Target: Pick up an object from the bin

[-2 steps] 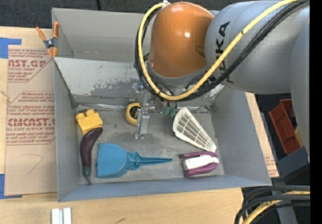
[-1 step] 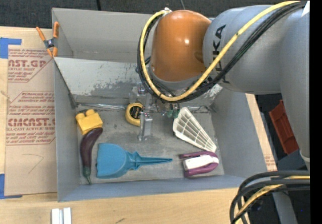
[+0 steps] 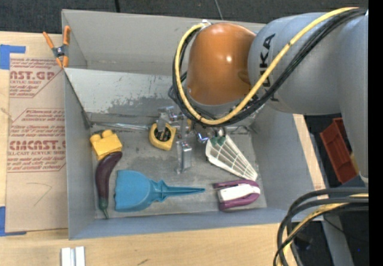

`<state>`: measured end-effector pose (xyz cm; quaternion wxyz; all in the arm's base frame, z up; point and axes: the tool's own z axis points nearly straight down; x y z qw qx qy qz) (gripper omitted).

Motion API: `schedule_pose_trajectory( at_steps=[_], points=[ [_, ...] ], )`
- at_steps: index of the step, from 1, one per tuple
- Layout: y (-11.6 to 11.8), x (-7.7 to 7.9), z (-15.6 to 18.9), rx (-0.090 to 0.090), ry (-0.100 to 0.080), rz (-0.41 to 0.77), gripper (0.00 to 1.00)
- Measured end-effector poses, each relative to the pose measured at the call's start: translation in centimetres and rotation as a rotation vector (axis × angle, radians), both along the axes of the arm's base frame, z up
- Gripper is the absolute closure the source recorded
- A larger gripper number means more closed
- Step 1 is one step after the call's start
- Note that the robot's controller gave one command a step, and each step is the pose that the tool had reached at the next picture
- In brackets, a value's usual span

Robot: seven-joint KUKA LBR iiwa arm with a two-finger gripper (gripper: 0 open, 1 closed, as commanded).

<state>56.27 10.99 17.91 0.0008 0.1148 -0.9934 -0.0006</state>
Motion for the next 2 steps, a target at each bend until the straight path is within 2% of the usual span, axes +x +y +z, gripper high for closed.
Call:
schedule_pose_trajectory(
  at_steps=[1, 2],
  points=[
    [0.2, 1.0, -3.2, 0.002, -0.013, 0.058, 0.0],
    [-0.7, -2.0, -6.7, 0.002, -0.005, 0.094, 0.0]
  ],
)
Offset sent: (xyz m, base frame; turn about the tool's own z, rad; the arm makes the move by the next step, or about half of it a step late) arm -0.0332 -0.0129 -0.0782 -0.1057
